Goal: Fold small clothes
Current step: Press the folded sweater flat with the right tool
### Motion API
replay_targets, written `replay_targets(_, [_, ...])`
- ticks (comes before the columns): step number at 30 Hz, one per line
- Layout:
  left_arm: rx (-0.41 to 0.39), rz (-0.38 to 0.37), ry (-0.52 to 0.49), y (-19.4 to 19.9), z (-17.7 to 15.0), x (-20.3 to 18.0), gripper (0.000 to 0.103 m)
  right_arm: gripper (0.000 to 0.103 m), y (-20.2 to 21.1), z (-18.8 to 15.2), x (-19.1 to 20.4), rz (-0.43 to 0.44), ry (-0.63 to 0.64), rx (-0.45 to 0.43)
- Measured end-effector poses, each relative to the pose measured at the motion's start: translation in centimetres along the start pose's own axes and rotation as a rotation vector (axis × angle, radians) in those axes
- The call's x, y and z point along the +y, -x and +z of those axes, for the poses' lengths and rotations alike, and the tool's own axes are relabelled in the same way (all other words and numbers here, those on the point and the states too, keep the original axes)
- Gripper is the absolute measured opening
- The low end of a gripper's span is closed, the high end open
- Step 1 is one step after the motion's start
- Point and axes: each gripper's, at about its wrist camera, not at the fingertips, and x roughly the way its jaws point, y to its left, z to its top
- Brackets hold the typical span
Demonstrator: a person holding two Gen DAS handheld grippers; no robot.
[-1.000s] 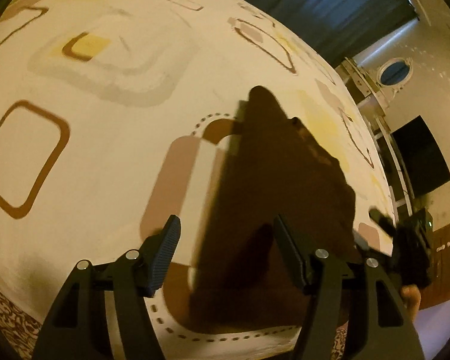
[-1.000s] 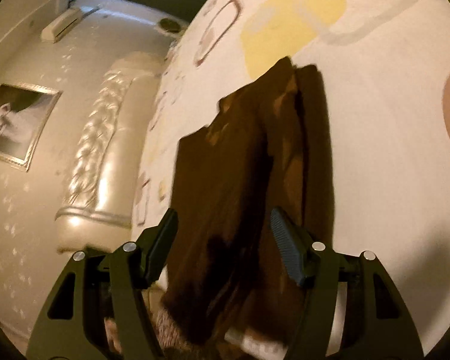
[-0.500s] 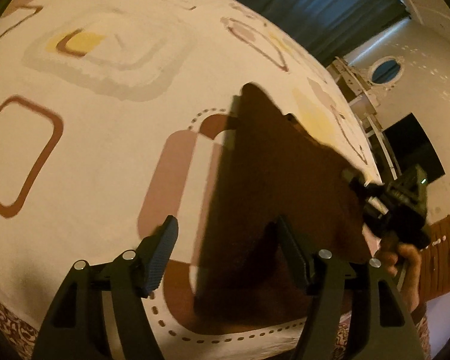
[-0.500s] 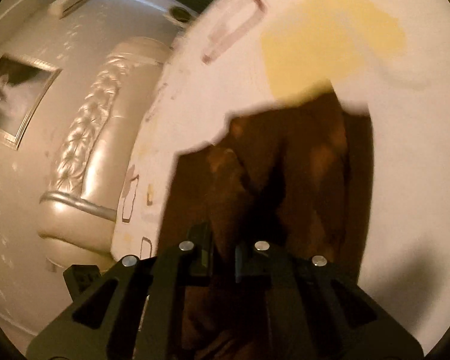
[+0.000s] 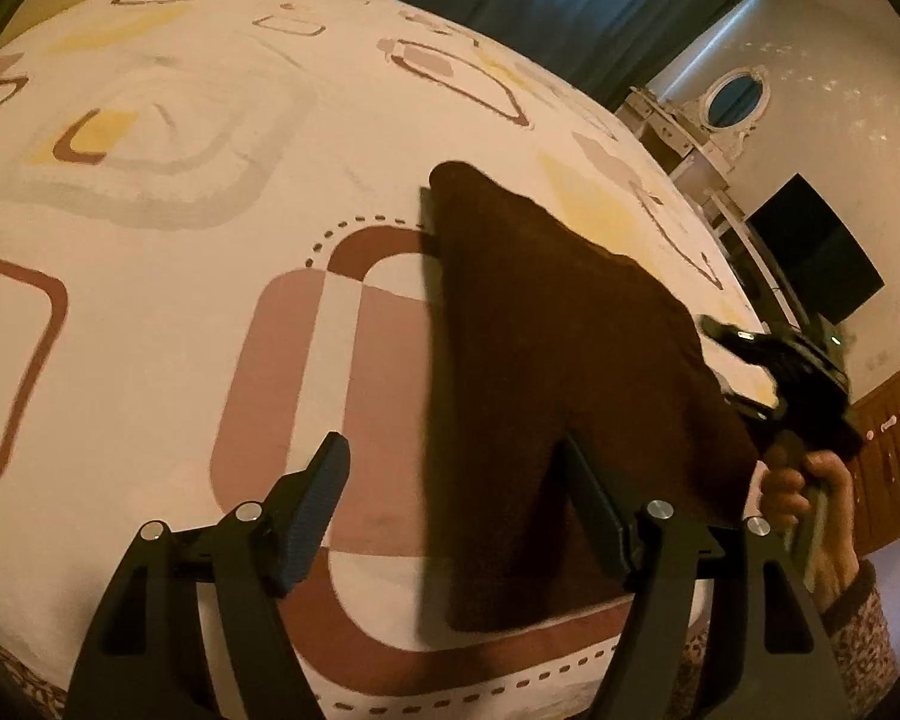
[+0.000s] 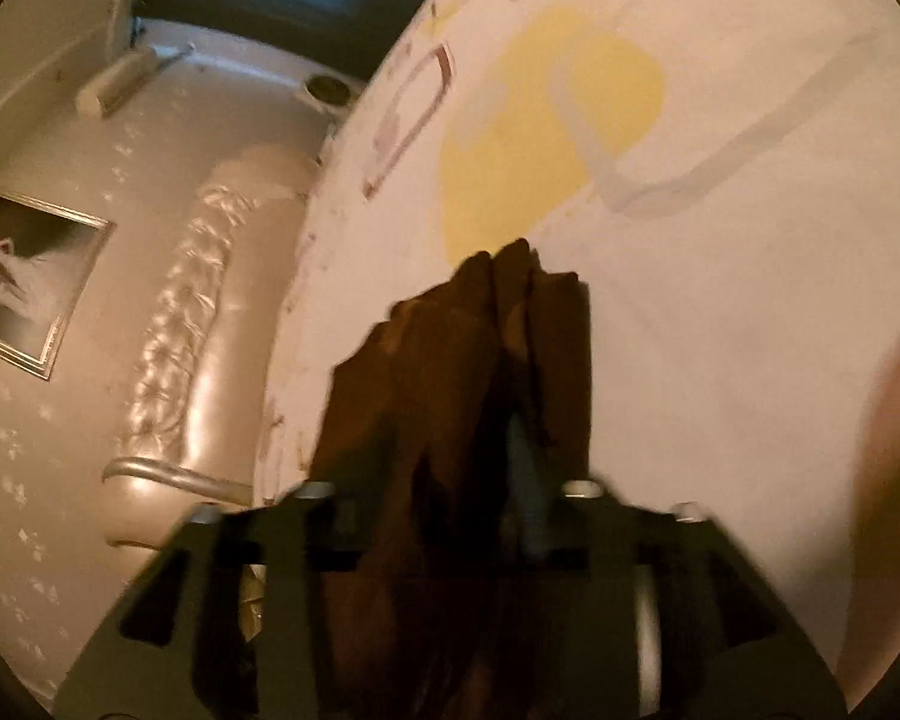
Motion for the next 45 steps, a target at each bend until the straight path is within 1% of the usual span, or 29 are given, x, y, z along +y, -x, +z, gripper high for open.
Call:
replay_targets(1, [-0.006, 0.0, -0.013, 0.3, -0.1, -0.1, 0.072, 0.046, 1.1, -0.7, 0.4, 0.02, 0.005, -0.008])
replay_targets(3, [-0.02, 0.009, -0.051, 0.9, -0.4, -0.4, 0.072, 0.047, 2.6, -2.4, 1.0, 0.067, 0.012, 0.018])
replay_targets(7, [-0.02, 0.018, -0.098, 0.8, -1.2, -1.0, 0.072, 0.047, 3.9, -5.8, 1.8, 0.066, 0.034, 0.1])
replay_targets(10, [0.016, 0.01, -0.088, 0.0, -1.6, -1.1, 0.072, 0.047, 3.3, -7.0, 1.4, 0.079, -0.01, 0.152])
replay_targets(12, [0.039, 0.004, -0.067, -0.4, -1.7, -0.9, 0.072, 0.047, 3.0, -7.2, 1.0, 0.05, -0.025, 0.145])
replay_targets(13, [0.042, 0.002, -0.058, -0.4, -1.8, -0.7, 0.072, 0.048, 2.8, -7.1, 0.7, 0.056, -0.042, 0.14])
replay_targets(15, [0.044, -0.004, -0.044, -0.4, -2.1, -0.6, 0.072, 0.054, 2.3, -7.2, 0.2, 0.088, -0.083, 0.157])
replay_targets(17, [0.045, 0.002, -0.054, -0.3, -2.2, -0.7, 0.072, 0.054, 1.7, -7.2, -0.2, 0.09, -0.111, 0.159])
replay_targets(18, [0.043, 0.006, -0.061, -0.3, -2.3, -0.8, 0.072, 0.047, 1.4, -7.2, -0.1, 0.097, -0.117, 0.159])
replay_targets(19, [0.042, 0.012, -0.069, -0.2, -2.3, -0.9, 0.072, 0.032, 1.3, -7.2, -0.1, 0.108, -0.121, 0.16])
replay_targets(20, [0.04, 0.023, -0.084, -0.2, -2.3, -1.0, 0.072, 0.013, 1.3, -7.2, -0.2, 0.112, -0.118, 0.158])
replay_targets(23, [0.048, 0.044, -0.13, -0.5, -2.6, -1.1, 0.072, 0.012, 1.6, -7.3, -1.8, 0.056, -0.114, 0.135])
replay_targets(25, [0.046, 0.041, -0.137, -0.6, -2.7, -1.0, 0.072, 0.012, 1.9, -7.5, -3.9, 0.107, -0.173, 0.133])
replay_targets(27, [0.045, 0.041, -0.139, -0.7, -2.7, -0.9, 0.072, 0.015, 2.3, -7.8, -4.2, 0.15, -0.198, 0.134])
replay_targets(29, [0.046, 0.034, -0.13, -0.6, -2.6, -0.7, 0.072, 0.019, 3.1, -8.1, -3.5, 0.17, -0.184, 0.147])
replay_targets(31, [0.049, 0.025, -0.119, -0.6, -2.6, -0.5, 0.072, 0.03, 3.5, -8.4, -2.7, 0.182, -0.161, 0.172])
replay_targets(32, [0.05, 0.022, -0.116, -0.6, -2.6, -0.5, 0.072, 0.041, 3.6, -8.6, -2.3, 0.186, -0.153, 0.181])
replay_targets(33, [0.047, 0.022, -0.117, -0.6, -2.7, -0.6, 0.072, 0.049, 3.7, -8.8, -2.0, 0.189, -0.142, 0.194])
replay_targets(34, [0.045, 0.022, -0.118, -0.6, -2.7, -0.6, 0.073, 0.051, 3.7, -9.1, -1.5, 0.186, -0.124, 0.207])
replay_targets(35, [0.045, 0.024, -0.12, -0.6, -2.7, -0.7, 0.073, 0.057, 3.6, -9.3, -1.1, 0.18, -0.107, 0.219])
replay_targets(37, [0.045, 0.029, -0.127, -0.6, -2.8, -1.0, 0.073, 0.057, 3.0, -9.8, -0.8, 0.156, -0.08, 0.244])
replay_targets(38, [0.046, 0.027, -0.129, -0.6, -2.7, -1.0, 0.073, 0.049, 2.9, -9.8, -0.9, 0.137, -0.069, 0.251])
replay_targets(39, [0.048, 0.024, -0.129, -0.6, -2.7, -1.1, 0.073, 0.013, 2.7, -10.0, -0.9, 0.108, -0.056, 0.254])
replay_targets(40, [0.049, 0.02, -0.128, -0.4, -2.7, -1.2, 0.073, 0.005, 2.5, -10.0, -0.9, 0.104, -0.057, 0.261])
replay_targets(41, [0.047, 0.018, -0.127, -0.3, -2.7, -1.3, 0.073, 0.002, 2.5, -10.1, -1.1, 0.116, -0.072, 0.263])
replay_targets(43, [0.052, 0.02, -0.133, -0.4, -2.8, -1.2, 0.073, 0.002, 2.9, -10.6, -1.4, 0.088, -0.057, 0.244])
replay_targets(45, [0.063, 0.026, -0.134, -0.8, -2.9, -1.0, 0.073, 0.002, 3.3, -11.3, -2.6, 0.066, -0.061, 0.229])
